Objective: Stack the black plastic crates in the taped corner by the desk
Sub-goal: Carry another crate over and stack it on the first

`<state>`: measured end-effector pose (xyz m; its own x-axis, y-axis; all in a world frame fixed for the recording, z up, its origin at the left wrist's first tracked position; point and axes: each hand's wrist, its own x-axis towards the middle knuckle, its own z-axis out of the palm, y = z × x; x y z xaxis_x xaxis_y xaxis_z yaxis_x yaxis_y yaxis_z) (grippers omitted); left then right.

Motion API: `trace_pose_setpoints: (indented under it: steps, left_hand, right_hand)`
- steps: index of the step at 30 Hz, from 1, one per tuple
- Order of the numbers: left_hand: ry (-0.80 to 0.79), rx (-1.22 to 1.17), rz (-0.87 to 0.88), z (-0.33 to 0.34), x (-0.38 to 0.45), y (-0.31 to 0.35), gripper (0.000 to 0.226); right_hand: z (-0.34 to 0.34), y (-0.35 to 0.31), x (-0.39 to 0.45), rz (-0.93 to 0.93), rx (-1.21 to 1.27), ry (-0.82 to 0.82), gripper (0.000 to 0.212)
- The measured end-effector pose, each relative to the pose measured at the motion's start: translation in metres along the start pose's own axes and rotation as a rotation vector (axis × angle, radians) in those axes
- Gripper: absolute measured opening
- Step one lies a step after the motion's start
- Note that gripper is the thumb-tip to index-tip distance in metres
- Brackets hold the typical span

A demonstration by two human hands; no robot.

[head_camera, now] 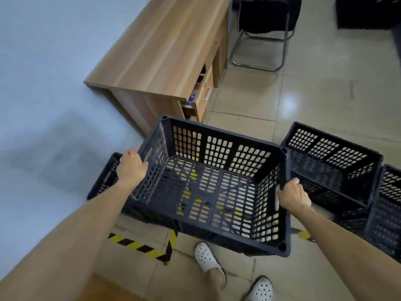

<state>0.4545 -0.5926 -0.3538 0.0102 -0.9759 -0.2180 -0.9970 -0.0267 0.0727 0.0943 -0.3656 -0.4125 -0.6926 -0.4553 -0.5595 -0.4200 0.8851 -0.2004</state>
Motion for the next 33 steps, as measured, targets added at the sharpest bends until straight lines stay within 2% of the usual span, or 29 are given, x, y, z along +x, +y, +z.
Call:
trace_pose_setpoints:
  steps: [6,12,17,24,33]
  left_hand:
    - [0.003,-0.014,-0.139,-0.031,0.023,-0.066,0.044]
    - [-0.041,-0.036,-0.280,-0.045,0.070,-0.120,0.055]
    - [-0.079,-0.105,-0.382,-0.034,0.108,-0.172,0.063]
    - [-0.084,-0.145,-0.483,-0.007,0.170,-0.235,0.074]
    - [-0.091,-0.096,-0.506,0.033,0.234,-0.279,0.073]
  right_hand:
    - [0.022,-0.076,-0.022,-0.075,-0.005,-0.055,0.043]
    - [0.069,-0.150,-0.036,-0.128,0.019,-0.096,0.040]
    - [0.119,-0.200,-0.045,-0.113,0.074,-0.095,0.034]
    - [0.188,-0.258,-0.041,-0.199,0.127,-0.114,0.026]
    - [0.267,-0.298,-0.028,-0.235,0.146,-0.181,0.025]
